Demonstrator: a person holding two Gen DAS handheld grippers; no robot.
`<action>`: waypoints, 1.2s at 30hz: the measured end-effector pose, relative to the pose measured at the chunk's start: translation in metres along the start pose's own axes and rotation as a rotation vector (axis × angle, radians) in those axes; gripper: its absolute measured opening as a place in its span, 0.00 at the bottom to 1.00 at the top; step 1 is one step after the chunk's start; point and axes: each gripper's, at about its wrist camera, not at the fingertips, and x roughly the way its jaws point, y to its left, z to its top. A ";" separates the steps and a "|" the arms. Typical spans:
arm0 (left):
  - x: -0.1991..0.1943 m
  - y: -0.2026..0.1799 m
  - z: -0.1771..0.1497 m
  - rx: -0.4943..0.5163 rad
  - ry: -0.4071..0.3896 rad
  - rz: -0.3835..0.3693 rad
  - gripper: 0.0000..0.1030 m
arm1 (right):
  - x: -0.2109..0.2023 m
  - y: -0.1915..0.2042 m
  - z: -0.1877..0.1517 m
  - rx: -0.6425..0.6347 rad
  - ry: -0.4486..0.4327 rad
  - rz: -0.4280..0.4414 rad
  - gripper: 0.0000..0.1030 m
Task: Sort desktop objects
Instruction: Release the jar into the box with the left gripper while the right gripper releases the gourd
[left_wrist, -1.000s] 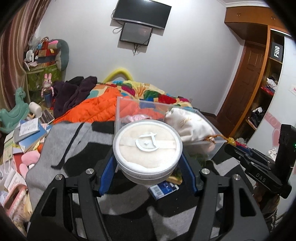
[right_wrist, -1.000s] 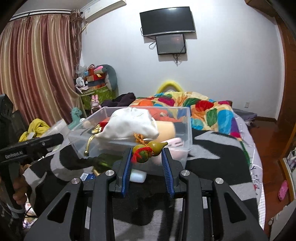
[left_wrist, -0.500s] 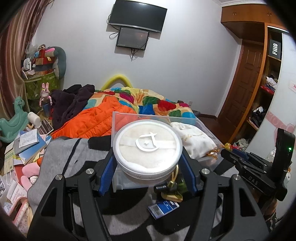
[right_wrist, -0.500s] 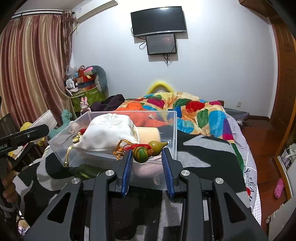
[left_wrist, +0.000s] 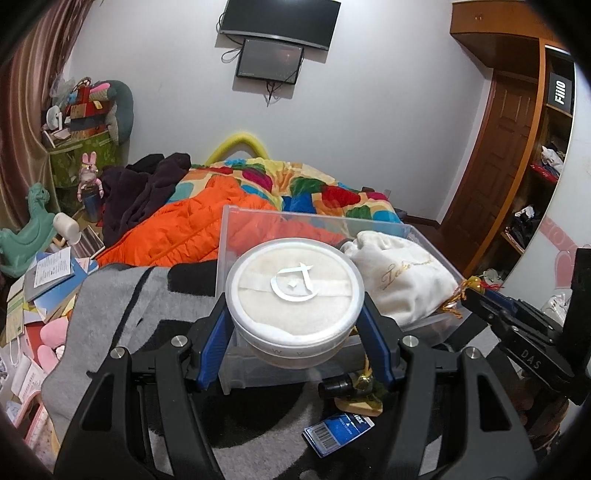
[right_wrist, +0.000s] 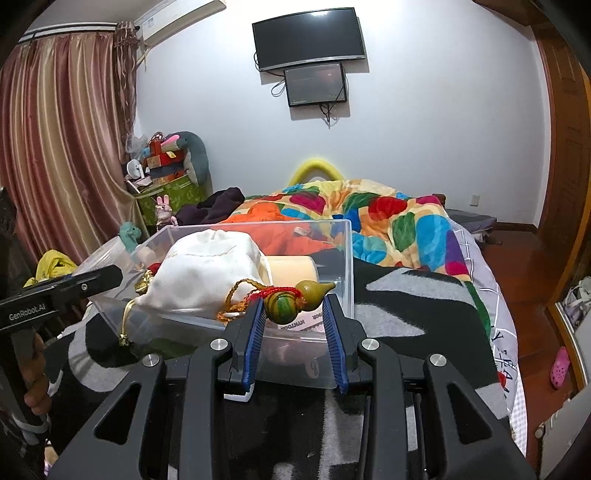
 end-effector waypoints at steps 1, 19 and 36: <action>0.001 0.000 -0.001 -0.004 0.004 -0.006 0.62 | 0.000 0.001 0.000 -0.003 0.000 -0.002 0.29; -0.010 -0.006 -0.007 0.023 -0.020 -0.004 0.62 | -0.013 0.007 -0.005 -0.011 -0.007 0.010 0.29; -0.029 -0.022 -0.026 0.047 -0.008 -0.040 0.62 | -0.024 0.009 -0.014 -0.001 -0.001 0.027 0.41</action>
